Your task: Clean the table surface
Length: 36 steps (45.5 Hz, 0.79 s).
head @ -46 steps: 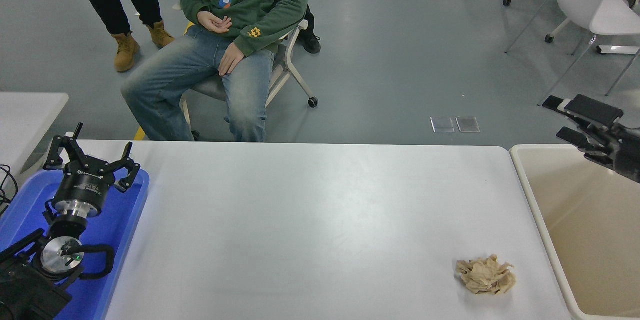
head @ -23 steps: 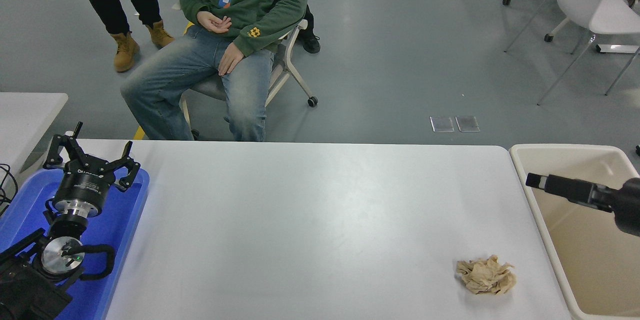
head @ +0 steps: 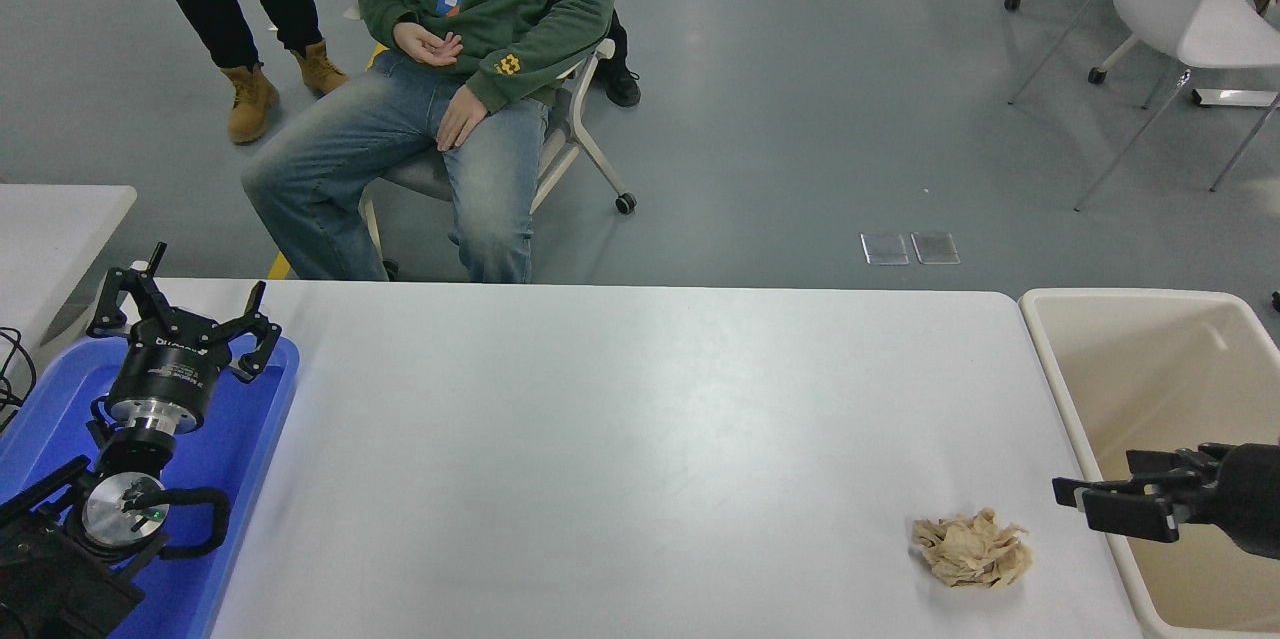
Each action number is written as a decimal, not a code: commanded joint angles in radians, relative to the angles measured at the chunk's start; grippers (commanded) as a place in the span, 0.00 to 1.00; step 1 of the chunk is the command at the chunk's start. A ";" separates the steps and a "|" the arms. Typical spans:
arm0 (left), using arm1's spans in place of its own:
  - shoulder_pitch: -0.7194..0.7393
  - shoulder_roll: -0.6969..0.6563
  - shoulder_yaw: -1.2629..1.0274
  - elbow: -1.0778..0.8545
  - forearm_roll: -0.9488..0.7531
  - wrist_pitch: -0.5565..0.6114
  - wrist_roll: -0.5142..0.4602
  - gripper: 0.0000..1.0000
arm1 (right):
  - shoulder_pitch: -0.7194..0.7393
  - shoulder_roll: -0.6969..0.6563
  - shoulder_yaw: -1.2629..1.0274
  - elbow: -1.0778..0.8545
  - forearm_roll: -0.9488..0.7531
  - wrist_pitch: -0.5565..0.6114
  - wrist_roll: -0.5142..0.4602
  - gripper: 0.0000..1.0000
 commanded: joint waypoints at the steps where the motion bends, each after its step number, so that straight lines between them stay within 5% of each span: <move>1: 0.001 0.000 0.000 0.000 0.000 0.000 0.000 1.00 | -0.001 0.093 -0.035 -0.005 -0.072 -0.004 -0.002 0.98; 36: 0.000 0.000 0.000 0.000 0.000 0.000 0.000 1.00 | 0.004 0.337 -0.070 -0.176 -0.259 -0.037 -0.016 0.97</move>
